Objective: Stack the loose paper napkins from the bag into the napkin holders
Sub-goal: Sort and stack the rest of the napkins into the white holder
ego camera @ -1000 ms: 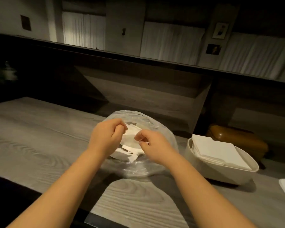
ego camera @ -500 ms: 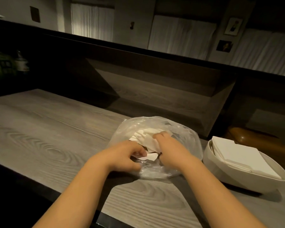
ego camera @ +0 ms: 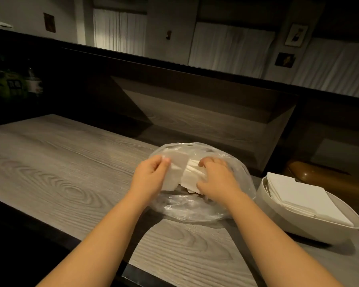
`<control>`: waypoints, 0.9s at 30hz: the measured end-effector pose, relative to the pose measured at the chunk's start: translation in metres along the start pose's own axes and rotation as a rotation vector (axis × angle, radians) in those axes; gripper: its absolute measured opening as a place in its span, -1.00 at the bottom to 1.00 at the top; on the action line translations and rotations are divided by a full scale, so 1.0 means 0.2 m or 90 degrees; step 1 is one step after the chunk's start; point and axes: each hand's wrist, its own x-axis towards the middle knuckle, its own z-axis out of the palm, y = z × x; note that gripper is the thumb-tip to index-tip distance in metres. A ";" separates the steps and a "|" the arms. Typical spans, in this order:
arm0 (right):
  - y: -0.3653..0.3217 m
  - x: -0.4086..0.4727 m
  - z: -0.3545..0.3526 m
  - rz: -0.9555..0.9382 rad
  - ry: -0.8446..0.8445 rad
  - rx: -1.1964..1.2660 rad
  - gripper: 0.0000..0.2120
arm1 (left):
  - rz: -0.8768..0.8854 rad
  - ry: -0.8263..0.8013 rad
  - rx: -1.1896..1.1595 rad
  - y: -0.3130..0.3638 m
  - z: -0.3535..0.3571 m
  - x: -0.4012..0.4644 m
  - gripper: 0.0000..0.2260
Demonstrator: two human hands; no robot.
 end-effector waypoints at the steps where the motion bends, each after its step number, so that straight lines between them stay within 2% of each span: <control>1: -0.02 0.01 -0.01 -0.017 0.045 0.023 -0.61 | -0.019 0.053 -0.048 0.02 0.00 0.00 -0.73; 3: -0.06 0.04 -0.01 -0.061 0.067 0.017 -0.71 | -0.050 0.113 -0.138 0.03 0.01 0.01 -0.76; 5: -0.11 0.08 -0.02 -0.073 0.007 -0.004 -0.66 | -0.046 0.146 -0.187 0.03 0.02 0.01 -0.77; 10: -0.27 0.22 0.03 0.035 -0.139 -0.116 -0.55 | -0.029 0.218 -0.217 0.03 0.03 0.02 -0.81; 13: -0.33 0.27 0.04 0.095 -0.224 -0.174 -0.66 | -0.036 0.235 -0.238 0.02 0.04 0.03 -0.81; 15: -0.35 0.29 0.02 0.088 -0.265 -0.190 -0.75 | -0.045 0.239 -0.254 0.03 0.04 0.03 -0.81; 19: -0.34 0.31 -0.05 0.045 -0.284 -0.196 -0.60 | -0.044 0.235 -0.266 0.03 0.03 0.03 -0.80; 24: -0.28 0.32 -0.11 -0.010 -0.286 -0.157 -0.87 | -0.044 0.237 -0.273 0.03 0.03 0.02 -0.79; 27: -0.29 0.29 -0.11 -0.014 -0.278 -0.148 -0.83 | -0.050 0.258 -0.293 0.03 0.03 0.03 -0.79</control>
